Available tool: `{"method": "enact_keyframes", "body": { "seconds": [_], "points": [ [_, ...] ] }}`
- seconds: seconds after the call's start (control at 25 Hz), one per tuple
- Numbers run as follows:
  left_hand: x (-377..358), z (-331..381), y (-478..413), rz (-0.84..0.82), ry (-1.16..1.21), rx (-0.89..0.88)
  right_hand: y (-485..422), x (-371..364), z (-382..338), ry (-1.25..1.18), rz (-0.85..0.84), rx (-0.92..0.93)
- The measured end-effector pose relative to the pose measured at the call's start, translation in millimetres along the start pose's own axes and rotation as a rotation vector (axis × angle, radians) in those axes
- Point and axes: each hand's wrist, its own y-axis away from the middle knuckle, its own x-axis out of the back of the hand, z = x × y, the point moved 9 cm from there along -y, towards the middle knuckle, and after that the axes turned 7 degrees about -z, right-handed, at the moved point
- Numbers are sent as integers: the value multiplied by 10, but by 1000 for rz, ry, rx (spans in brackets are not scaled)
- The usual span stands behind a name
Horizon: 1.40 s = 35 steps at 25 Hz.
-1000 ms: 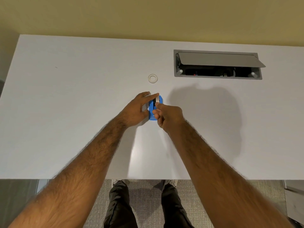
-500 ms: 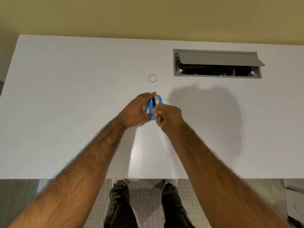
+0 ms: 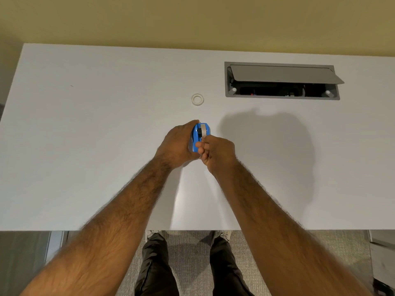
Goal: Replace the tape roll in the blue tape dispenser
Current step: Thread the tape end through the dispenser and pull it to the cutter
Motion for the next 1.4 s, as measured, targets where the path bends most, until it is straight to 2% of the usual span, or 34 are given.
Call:
{"method": "enact_keyframes", "body": {
  "seconds": [0.36, 0.76, 1.04, 1.4],
  "points": [
    [29, 64, -22, -12, -53, 11, 48, 9, 34, -15, 24, 19],
    [43, 60, 23, 63, -64, 6, 81, 125, 180, -16, 71, 102],
    [1, -17, 7, 45, -86, 12, 140, 149, 279, -33, 28, 175],
    [-18, -17, 3, 23, -93, 17, 121, 194, 371, 4, 50, 219]
  ]
}}
